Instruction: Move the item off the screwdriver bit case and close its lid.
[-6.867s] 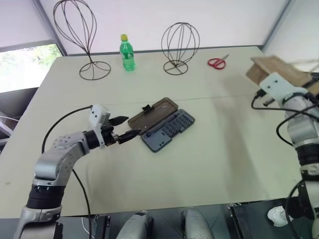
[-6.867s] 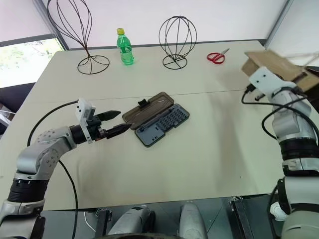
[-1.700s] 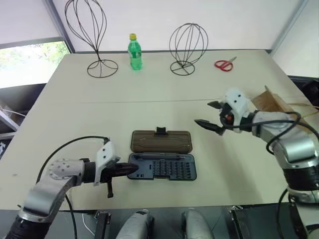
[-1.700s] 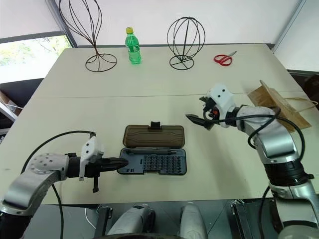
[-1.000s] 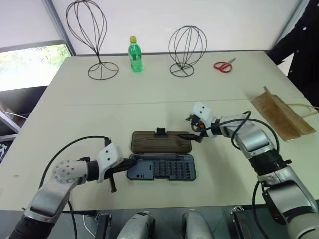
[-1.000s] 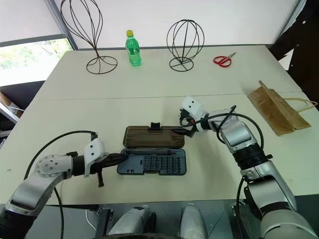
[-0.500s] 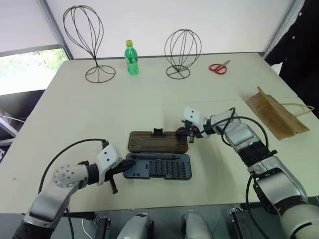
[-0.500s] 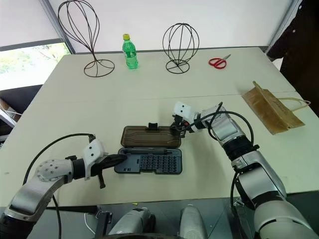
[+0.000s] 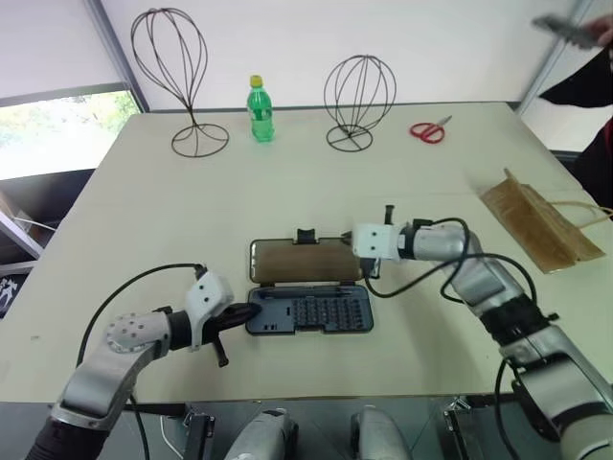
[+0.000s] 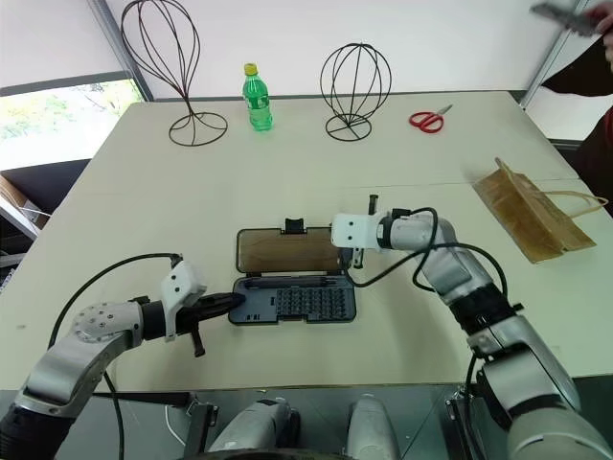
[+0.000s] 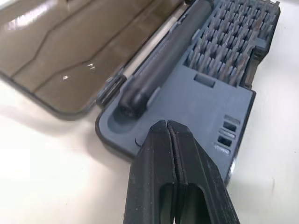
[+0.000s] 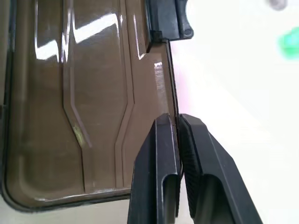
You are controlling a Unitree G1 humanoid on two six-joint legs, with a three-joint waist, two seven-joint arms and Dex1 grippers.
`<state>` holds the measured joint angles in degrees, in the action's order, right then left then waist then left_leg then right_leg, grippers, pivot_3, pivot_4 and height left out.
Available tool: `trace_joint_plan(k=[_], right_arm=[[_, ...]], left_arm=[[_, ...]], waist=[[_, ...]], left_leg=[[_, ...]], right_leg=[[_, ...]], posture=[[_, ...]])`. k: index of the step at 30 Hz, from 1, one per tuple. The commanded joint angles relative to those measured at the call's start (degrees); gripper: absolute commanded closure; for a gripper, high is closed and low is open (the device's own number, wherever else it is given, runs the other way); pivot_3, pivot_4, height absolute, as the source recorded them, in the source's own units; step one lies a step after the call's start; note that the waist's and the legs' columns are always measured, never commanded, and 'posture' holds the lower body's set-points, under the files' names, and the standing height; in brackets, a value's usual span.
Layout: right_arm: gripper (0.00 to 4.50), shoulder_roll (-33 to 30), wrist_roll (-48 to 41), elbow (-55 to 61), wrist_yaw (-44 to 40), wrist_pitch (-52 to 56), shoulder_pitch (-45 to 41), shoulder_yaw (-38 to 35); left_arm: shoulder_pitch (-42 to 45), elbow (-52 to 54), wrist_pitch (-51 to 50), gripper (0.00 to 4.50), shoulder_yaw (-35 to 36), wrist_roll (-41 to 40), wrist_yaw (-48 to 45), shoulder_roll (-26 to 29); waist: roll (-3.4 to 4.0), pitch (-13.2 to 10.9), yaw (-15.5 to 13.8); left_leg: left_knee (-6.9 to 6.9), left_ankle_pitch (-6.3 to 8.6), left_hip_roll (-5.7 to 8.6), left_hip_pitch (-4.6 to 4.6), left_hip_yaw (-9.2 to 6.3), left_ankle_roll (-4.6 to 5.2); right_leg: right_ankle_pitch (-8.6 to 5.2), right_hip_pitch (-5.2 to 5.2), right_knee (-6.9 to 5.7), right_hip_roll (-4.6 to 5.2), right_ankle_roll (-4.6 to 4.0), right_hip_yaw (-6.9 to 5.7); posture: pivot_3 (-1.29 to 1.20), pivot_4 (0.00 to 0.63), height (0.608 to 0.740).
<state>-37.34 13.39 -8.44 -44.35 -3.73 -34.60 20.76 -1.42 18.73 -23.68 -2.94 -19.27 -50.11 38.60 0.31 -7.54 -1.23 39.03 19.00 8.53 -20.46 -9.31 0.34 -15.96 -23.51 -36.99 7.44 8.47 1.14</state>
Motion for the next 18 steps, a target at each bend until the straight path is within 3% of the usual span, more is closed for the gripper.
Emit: trace_joint_plan(k=[1, 4, 8, 10, 14, 18], right_arm=[[4.47, -1.27, 1.99, 8.43, 4.07, 3.36, 2.45, -5.54], [4.47, -0.92, 3.89, 11.73, 4.72, 3.34, 4.34, -5.15], [4.47, -0.6, 6.03, 12.27, 5.43, 1.95, 4.61, -4.29], [4.47, -0.93, 6.85, 11.5, 5.62, 0.76, 4.39, -4.33], [4.47, -1.43, 7.65, 9.91, 6.07, -2.57, 4.15, -4.55], [4.47, -1.16, 7.19, 9.34, 5.7, -4.74, 4.36, -4.66]], left_arm=[[-0.42, -1.2, -4.11, 4.5, 0.46, -2.33, -0.69, 0.14], [0.02, 1.79, -13.88, 4.5, 5.4, -15.33, -1.21, -1.85], [2.66, 0.93, -30.74, 4.5, 18.55, -44.28, 0.39, -1.7], [6.02, -3.66, -32.58, 4.5, 23.77, -49.62, 4.25, -1.86], [13.54, -13.68, -25.77, 4.5, 27.46, -42.11, 11.38, -2.89], [21.08, -26.99, -12.11, 4.5, 22.08, -25.22, 14.42, -3.02]], waist=[[0.01, -0.02, 0.05], [-0.01, -0.12, 0.38], [-0.12, -0.47, 0.73], [-0.11, -0.48, 0.74], [-0.12, -0.48, 0.68], [-0.13, -0.47, 0.61]], left_leg=[[0.0, 0.0, 0.0, -0.01, -0.01, 0.0], [-0.01, 0.0, 0.0, -0.03, -0.01, 0.01], [-0.02, 0.0, -0.04, -0.17, -0.02, 0.01], [-0.01, -0.03, -0.08, -0.43, -0.02, -0.05], [0.01, -0.12, -0.08, -0.72, 0.0, -0.2], [0.01, -0.12, -0.06, -0.84, 0.0, -0.2]], right_leg=[[0.0, -0.01, 0.0, 0.0, 0.0, 0.0], [0.0, -0.02, 0.0, -0.01, 0.0, 0.01], [0.0, -0.22, -0.08, -0.06, 0.0, 0.04], [0.0, -0.53, -0.16, -0.1, 0.0, 0.07], [0.0, -0.85, -0.18, -0.12, 0.0, 0.06], [0.01, -0.91, -0.11, -0.12, 0.0, 0.03]], posture=[[0.0, 0.15, 0.74], [0.0, 0.15, 0.74], [0.0, 0.15, 0.74], [0.0, 0.15, 0.74], [0.0, 0.15, 0.74], [0.0, 0.15, 0.74]])
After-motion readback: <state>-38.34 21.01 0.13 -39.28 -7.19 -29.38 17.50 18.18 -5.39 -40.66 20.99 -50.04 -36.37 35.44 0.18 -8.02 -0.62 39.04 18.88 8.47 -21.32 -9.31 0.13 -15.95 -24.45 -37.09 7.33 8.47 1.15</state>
